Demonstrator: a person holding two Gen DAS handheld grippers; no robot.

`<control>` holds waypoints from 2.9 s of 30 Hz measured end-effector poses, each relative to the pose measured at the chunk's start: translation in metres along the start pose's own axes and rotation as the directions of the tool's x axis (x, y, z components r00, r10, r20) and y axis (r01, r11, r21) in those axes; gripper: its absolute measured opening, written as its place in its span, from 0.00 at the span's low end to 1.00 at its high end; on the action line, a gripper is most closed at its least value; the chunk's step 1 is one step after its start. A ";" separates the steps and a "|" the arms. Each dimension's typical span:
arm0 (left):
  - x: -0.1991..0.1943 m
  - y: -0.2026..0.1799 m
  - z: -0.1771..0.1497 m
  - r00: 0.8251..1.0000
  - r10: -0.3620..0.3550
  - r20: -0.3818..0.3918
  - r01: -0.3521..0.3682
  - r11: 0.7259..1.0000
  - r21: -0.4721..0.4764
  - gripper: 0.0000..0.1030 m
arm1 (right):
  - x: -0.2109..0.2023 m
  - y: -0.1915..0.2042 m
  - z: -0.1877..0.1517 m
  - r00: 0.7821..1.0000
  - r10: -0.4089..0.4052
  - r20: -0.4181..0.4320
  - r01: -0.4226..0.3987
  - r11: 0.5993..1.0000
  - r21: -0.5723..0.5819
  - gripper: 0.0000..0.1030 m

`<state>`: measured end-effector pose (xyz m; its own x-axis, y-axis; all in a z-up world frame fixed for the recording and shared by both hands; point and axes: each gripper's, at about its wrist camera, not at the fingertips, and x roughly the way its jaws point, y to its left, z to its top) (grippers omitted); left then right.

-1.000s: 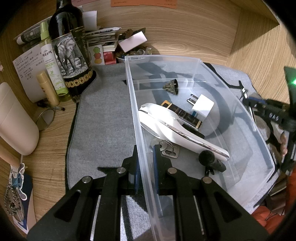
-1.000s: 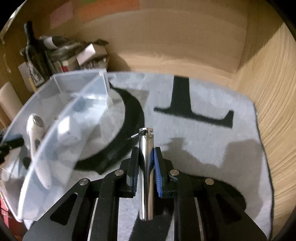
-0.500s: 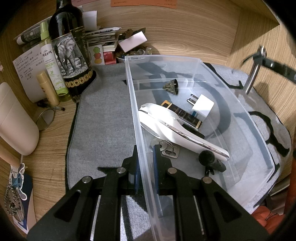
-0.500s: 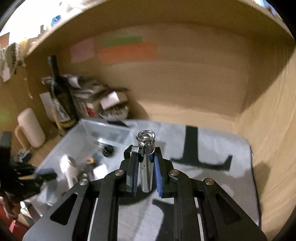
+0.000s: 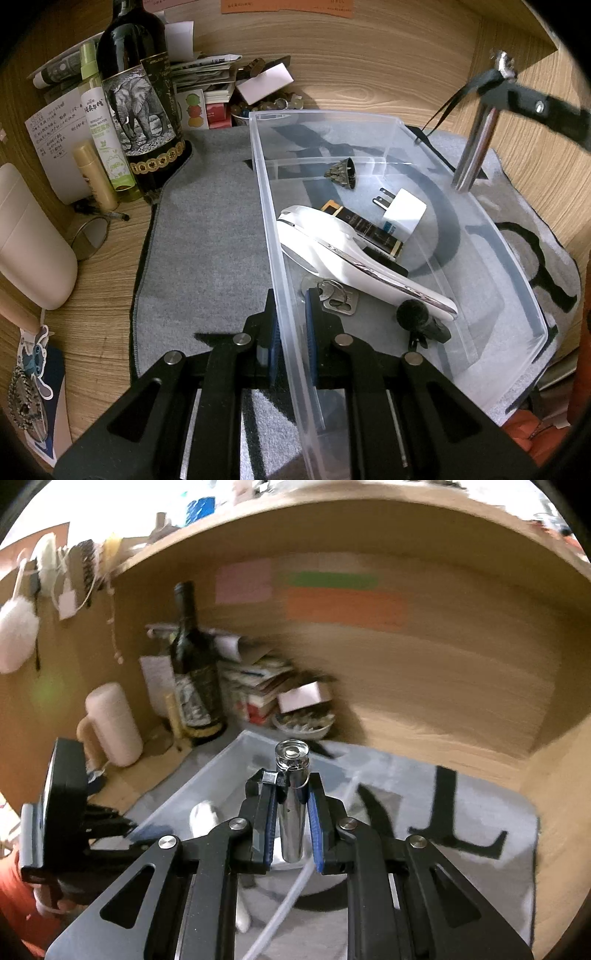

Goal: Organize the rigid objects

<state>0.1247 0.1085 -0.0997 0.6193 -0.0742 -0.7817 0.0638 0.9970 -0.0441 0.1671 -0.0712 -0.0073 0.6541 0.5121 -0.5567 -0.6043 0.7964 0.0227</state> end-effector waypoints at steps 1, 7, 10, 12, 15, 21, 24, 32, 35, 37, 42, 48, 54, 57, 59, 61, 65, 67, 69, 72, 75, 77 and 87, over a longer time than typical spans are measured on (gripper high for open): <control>0.000 0.000 0.000 1.000 0.000 0.000 0.000 1.000 0.000 0.11 | 0.004 0.004 -0.002 1.000 0.006 -0.013 -0.006 1.000 -0.012 0.14; 0.000 0.000 0.000 1.000 -0.003 0.001 0.003 1.000 -0.001 0.11 | 0.029 0.017 -0.014 0.995 0.016 -0.102 -0.021 0.999 -0.048 0.14; 0.000 0.000 0.001 1.000 -0.003 0.001 0.003 1.000 -0.001 0.11 | 0.039 0.017 -0.020 0.989 0.022 -0.144 -0.029 0.999 -0.042 0.14; 0.000 0.000 0.001 1.000 -0.003 0.001 0.003 1.000 -0.001 0.10 | 0.046 0.017 -0.023 0.985 0.027 -0.171 -0.034 0.999 -0.039 0.14; 0.000 0.000 0.001 1.000 -0.003 0.001 0.003 1.000 -0.002 0.11 | 0.056 0.018 -0.024 0.978 0.040 -0.205 -0.049 0.998 -0.039 0.14; 0.000 -0.001 0.001 1.000 -0.004 0.002 0.004 1.000 -0.004 0.11 | 0.078 0.025 -0.027 0.960 0.052 -0.276 -0.070 0.996 -0.055 0.14; 0.000 -0.001 0.001 1.000 -0.004 0.001 0.004 1.000 -0.004 0.11 | 0.086 0.028 -0.028 0.949 0.064 -0.310 -0.085 0.995 -0.053 0.14; 0.000 -0.002 0.001 1.000 -0.003 0.001 0.003 1.000 -0.002 0.11 | 0.087 0.034 -0.033 0.937 0.086 -0.339 -0.113 0.992 -0.061 0.14; 0.000 -0.002 0.001 1.000 -0.003 0.001 0.003 1.000 -0.001 0.11 | 0.085 0.033 -0.032 0.939 0.086 -0.334 -0.111 0.992 -0.055 0.15; 0.001 -0.002 0.001 1.000 -0.003 -0.001 0.003 1.000 -0.003 0.11 | 0.081 0.030 -0.031 0.943 0.095 -0.319 -0.114 0.993 -0.040 0.23; 0.002 -0.002 0.002 1.000 -0.003 -0.011 0.003 1.000 -0.012 0.11 | 0.060 0.026 -0.027 0.970 0.057 -0.238 -0.070 0.996 -0.047 0.47; -0.019 -0.005 0.005 0.998 0.037 0.058 -0.036 0.999 -0.024 0.67 | 0.034 0.017 -0.025 0.987 0.022 -0.157 -0.028 0.999 -0.038 0.70; -0.046 -0.014 0.011 0.991 0.055 0.123 -0.054 0.998 -0.015 0.76 | 0.005 0.005 -0.029 0.996 0.000 -0.094 0.001 1.000 0.004 0.80; -0.061 -0.023 0.013 0.986 0.043 0.163 -0.042 0.999 -0.012 0.77 | -0.012 -0.003 -0.032 0.998 -0.014 -0.062 0.016 0.999 0.033 0.83; -0.069 -0.028 0.014 0.980 0.022 0.196 -0.019 1.000 -0.018 0.77 | -0.024 -0.008 -0.035 0.999 -0.029 -0.034 0.030 0.998 0.053 0.90; -0.078 -0.032 0.013 0.972 -0.006 0.237 0.014 0.999 -0.035 0.83 | -0.039 -0.013 -0.039 0.999 -0.045 0.003 0.045 0.996 0.077 1.00; -0.097 -0.046 0.009 0.941 -0.045 0.336 0.072 0.995 -0.067 0.94 | -0.066 -0.020 -0.046 0.994 -0.085 0.066 0.078 0.991 0.107 1.00; -0.106 -0.056 0.007 0.926 -0.044 0.376 0.071 0.996 -0.060 0.94 | -0.078 -0.021 -0.050 0.990 -0.111 0.091 0.101 0.989 0.107 1.00; -0.113 -0.063 0.004 0.913 -0.032 0.407 0.063 0.996 -0.063 0.96 | -0.091 -0.022 -0.053 0.984 -0.132 0.122 0.120 0.988 0.100 1.00; -0.123 -0.074 -0.002 0.895 -0.013 0.447 0.047 0.997 -0.066 0.97 | -0.113 -0.021 -0.060 0.972 -0.152 0.178 0.137 0.986 0.097 1.00; -0.130 -0.086 -0.009 0.878 0.006 0.478 0.024 0.998 -0.057 0.98 | -0.129 -0.022 -0.066 0.963 -0.157 0.218 0.138 0.986 0.098 1.00; -0.133 -0.091 -0.012 0.870 0.016 0.493 0.009 0.999 -0.048 0.98 | -0.137 -0.022 -0.069 0.959 -0.159 0.233 0.140 0.985 0.098 1.00; -0.150 -0.112 -0.025 0.830 0.031 0.557 -0.030 0.999 -0.011 0.99 | -0.156 -0.018 -0.077 0.943 -0.173 0.285 0.152 0.984 0.095 1.00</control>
<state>0.0052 0.0086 0.0069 0.9517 -0.0432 -0.3041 0.0364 0.9989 -0.0278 0.0409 -0.1907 0.0153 0.8509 0.4368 -0.2920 -0.4522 0.8918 0.0163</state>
